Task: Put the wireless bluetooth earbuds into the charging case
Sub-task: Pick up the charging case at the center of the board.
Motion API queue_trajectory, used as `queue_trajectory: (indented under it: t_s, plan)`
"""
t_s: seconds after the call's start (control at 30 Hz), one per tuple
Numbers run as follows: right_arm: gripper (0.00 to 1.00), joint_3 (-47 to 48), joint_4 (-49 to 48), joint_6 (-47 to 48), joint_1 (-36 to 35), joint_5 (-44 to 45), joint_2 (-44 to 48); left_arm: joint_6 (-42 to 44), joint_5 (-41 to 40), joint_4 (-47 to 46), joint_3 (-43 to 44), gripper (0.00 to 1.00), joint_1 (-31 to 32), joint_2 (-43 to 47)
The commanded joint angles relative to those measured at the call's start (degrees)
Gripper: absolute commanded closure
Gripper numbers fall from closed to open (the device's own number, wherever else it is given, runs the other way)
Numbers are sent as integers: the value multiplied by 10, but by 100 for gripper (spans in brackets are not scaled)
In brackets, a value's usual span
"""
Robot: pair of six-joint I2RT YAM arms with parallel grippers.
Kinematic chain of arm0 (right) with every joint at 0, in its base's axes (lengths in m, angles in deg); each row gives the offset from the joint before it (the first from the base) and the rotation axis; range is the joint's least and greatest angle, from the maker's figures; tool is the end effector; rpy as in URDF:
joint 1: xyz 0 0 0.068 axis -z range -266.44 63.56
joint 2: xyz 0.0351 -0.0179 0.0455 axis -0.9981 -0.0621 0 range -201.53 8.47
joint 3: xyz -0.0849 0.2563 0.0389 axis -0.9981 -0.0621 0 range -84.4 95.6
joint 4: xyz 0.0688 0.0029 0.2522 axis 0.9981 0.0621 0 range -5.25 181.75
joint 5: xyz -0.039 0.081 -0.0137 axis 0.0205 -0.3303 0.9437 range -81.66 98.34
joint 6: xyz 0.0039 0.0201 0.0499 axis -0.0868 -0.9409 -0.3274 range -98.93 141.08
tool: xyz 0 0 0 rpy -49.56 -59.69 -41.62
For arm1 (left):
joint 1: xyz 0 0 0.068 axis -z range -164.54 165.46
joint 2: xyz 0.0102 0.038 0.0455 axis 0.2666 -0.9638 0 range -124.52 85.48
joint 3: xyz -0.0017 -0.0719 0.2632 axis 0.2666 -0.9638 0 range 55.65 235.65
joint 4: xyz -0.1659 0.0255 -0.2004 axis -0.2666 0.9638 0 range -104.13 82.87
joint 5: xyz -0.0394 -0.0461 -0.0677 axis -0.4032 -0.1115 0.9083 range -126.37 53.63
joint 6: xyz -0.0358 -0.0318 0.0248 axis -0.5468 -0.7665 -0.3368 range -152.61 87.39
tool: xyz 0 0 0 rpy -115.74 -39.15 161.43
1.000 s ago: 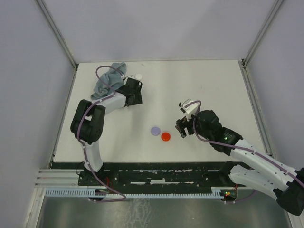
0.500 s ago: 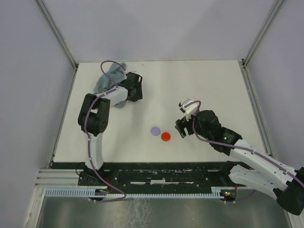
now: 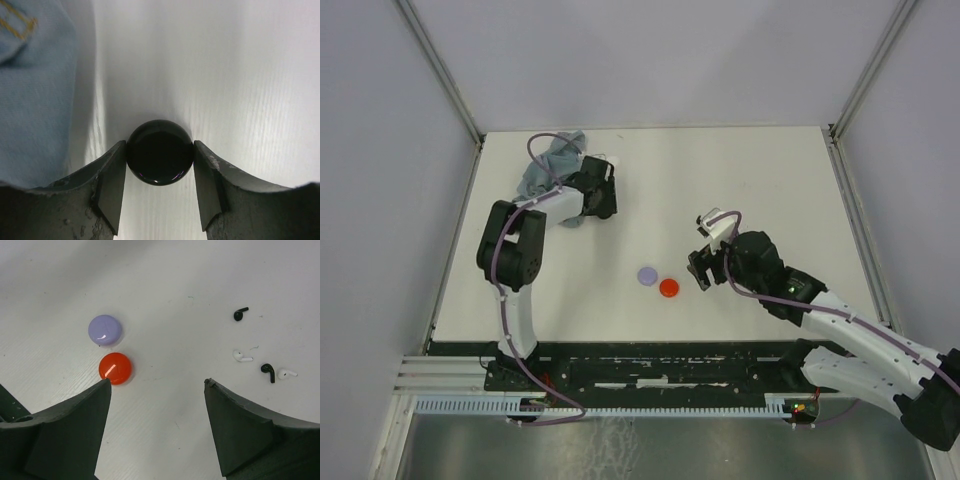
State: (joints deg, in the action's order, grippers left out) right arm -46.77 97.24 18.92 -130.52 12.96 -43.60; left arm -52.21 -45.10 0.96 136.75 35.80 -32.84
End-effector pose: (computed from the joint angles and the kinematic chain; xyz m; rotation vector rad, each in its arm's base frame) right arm 0.1511 0.1424 0.2691 -0.6911 1.9465 0.4209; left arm 0.4175 -0.1490 0.1591 -0.0483 2.4719 -0.1107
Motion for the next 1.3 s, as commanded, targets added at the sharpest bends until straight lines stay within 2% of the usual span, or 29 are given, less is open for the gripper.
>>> queue_trajectory:
  t_s: [0.0,0.2,0.43,0.67,0.8,1.0,1.27]
  plan:
    - [17,15,-38,-31,2,-9,-6,-51,81,-58,-77,49,0,88]
    - [18,16,-71,-80,2,-37,-28,-134,168,-168,-205,50,5,182]
    - [20,19,-114,-134,1,-33,-58,-254,213,-311,-336,50,29,281]
    - [24,2,-240,-192,0,-43,-104,-407,174,-448,-431,51,67,338]
    - [27,-18,-331,-210,-3,-33,-131,-471,139,-496,-461,51,95,361]
    - [31,-55,-475,-215,-17,2,-167,-542,86,-544,-485,51,131,381]
    - [35,-73,-595,-190,-47,43,-220,-579,33,-575,-499,53,174,386]
